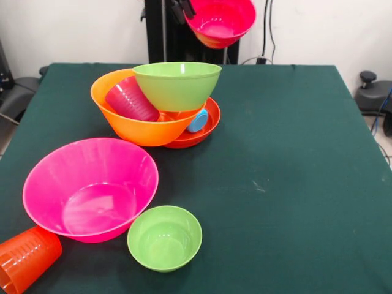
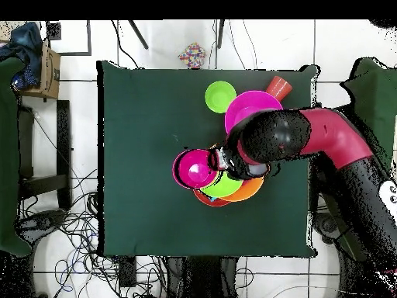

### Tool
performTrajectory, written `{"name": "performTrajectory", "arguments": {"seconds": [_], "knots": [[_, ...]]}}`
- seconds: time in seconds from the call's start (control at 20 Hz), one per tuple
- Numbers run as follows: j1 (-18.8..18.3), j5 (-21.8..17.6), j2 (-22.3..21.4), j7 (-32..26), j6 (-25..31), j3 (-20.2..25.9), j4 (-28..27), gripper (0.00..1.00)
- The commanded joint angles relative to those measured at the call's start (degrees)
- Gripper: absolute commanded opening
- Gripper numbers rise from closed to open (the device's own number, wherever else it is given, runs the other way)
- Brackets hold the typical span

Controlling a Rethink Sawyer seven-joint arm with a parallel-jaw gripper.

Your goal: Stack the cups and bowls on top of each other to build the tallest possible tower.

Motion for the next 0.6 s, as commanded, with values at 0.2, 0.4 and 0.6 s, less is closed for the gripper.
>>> {"name": "performTrajectory", "arguments": {"seconds": [0.2, 0.4, 0.6], "knots": [[2.16, -0.56, -0.58, -15.61, 5.99, 0.84, -3.9, 0.0], [1.98, 0.17, 0.07, -16.78, 8.39, 0.9, -5.99, 0.0], [3.45, -8.57, -1.56, -23.53, 8.91, -0.6, -7.96, 0.0]]}}
